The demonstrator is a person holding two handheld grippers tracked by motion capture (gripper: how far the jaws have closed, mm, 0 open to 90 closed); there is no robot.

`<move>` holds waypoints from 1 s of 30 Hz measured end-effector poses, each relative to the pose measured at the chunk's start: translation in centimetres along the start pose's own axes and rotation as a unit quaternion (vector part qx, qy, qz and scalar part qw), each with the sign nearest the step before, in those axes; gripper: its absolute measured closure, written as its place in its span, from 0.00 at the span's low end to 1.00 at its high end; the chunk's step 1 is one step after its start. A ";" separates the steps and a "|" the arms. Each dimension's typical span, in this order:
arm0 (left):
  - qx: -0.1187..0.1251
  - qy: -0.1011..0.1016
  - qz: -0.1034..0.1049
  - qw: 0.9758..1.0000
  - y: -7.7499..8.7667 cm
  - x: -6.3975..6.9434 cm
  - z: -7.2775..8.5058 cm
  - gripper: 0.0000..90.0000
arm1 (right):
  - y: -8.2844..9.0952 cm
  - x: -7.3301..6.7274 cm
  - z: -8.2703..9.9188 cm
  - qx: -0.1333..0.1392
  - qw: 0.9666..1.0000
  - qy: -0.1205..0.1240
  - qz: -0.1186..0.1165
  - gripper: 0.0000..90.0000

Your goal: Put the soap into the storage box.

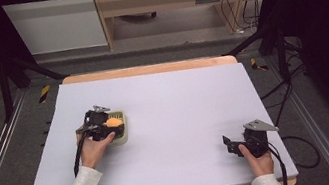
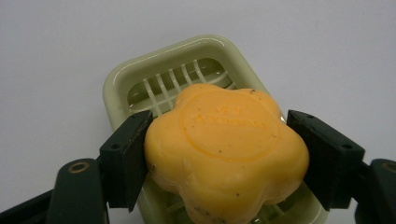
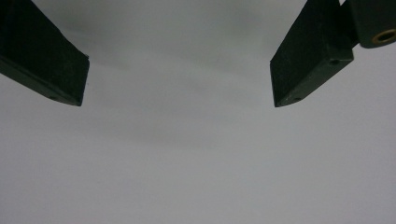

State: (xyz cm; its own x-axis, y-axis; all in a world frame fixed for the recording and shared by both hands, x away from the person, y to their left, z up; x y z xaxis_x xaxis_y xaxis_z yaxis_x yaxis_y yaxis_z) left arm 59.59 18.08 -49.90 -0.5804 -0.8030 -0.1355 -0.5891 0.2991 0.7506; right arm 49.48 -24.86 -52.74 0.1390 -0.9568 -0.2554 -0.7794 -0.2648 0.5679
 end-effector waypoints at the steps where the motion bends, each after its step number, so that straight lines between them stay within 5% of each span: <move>1: 0.001 -0.001 0.000 1.000 0.0 0.0 0.0 0.28 | 0.0 0.0 0.0 0.000 1.000 0.000 0.000 0.06; 17: 0.001 -0.015 -0.006 1.000 0.2 0.3 0.3 0.27 | 0.0 0.0 0.0 -0.001 1.000 -0.002 -0.001 0.06; 30: 0.014 -0.007 0.007 1.000 0.8 0.4 0.4 0.20 | 0.0 0.0 0.0 0.000 1.000 0.000 0.000 0.06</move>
State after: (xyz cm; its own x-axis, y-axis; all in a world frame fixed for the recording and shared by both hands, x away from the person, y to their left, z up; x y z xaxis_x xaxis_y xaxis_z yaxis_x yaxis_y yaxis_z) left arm 58.67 18.22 -49.55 -0.5972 -0.7908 -0.1342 -0.5955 0.3251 0.7347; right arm 49.48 -24.85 -52.74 0.1398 -0.9568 -0.2551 -0.7791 -0.2653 0.5680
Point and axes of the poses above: each handheld gripper's, and its own axes: y roughly backward along the jaws, z roughly out of its underside, x roughly to its right, the point moved 7 cm from there along -y, roughly forward along the jaws, and after that the axes turned 13 degrees about -y, right-handed, at the moved point
